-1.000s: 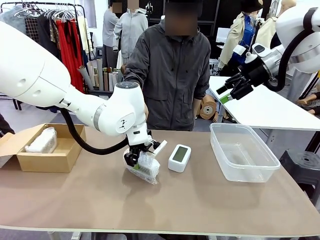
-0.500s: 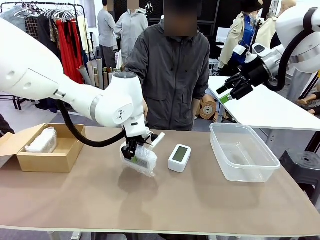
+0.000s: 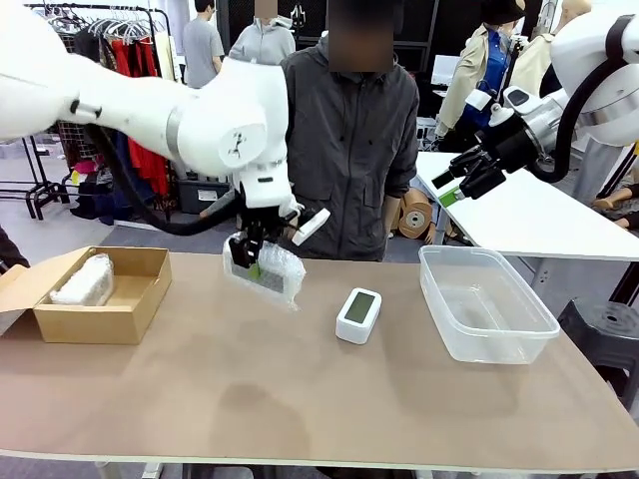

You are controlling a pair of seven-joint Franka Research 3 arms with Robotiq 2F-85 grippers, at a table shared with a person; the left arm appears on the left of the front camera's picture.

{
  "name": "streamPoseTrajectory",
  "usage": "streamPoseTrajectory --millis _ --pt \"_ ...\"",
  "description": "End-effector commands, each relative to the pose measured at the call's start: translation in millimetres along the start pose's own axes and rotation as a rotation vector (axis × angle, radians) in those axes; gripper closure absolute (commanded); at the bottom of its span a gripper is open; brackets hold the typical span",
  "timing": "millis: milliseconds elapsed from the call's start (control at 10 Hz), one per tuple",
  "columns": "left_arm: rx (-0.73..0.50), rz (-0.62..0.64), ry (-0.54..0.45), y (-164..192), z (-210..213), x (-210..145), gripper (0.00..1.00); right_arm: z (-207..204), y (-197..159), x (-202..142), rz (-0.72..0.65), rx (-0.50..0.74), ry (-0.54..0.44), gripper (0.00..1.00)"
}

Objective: Separate and place wrapped and unwrapped clocks.
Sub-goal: Pick up the Digital clock indicated by the person.

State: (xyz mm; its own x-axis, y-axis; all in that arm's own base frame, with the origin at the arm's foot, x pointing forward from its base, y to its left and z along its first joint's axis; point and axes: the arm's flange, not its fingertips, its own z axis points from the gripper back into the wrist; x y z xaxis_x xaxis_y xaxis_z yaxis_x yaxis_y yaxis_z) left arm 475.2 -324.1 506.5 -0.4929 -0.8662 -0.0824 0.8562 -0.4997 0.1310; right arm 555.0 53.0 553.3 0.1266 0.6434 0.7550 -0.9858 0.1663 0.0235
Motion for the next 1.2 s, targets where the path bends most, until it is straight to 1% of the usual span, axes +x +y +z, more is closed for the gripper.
streamPoseTrajectory --millis 0,200,300,600,700,800,900,1100 --pt "-0.024 -0.035 0.034 8.9 26.7 -6.8 1.00 1.0 -0.2 1.6 0.004 -0.006 0.000 0.00" --pt "-0.070 0.017 0.053 21.2 59.8 -12.8 1.00 1.0 -0.2 1.6 0.004 -0.006 0.000 0.00" --pt "-0.076 0.030 0.069 24.3 76.6 -9.1 1.00 1.0 -0.2 1.6 0.004 -0.006 0.000 0.00" --pt "-0.089 0.079 0.045 32.1 109.5 -19.0 1.00 1.0 -0.2 1.6 0.004 -0.006 0.000 0.00" --pt "-0.094 0.079 0.049 34.0 113.1 -22.3 1.00 1.0 -0.2 1.6 0.004 -0.006 0.000 0.00" --pt "-0.094 0.072 0.032 33.0 114.4 -21.1 1.00 1.0 -0.2 1.6 0.004 -0.006 0.000 0.00" --pt "-0.085 0.055 0.028 24.6 109.3 -22.6 1.00 1.0 -0.2 1.6 0.004 -0.006 0.000 0.00" --pt "-0.085 0.055 0.028 24.6 109.3 -22.6 1.00 1.0 -0.2 1.6 0.004 -0.006 0.000 0.00"
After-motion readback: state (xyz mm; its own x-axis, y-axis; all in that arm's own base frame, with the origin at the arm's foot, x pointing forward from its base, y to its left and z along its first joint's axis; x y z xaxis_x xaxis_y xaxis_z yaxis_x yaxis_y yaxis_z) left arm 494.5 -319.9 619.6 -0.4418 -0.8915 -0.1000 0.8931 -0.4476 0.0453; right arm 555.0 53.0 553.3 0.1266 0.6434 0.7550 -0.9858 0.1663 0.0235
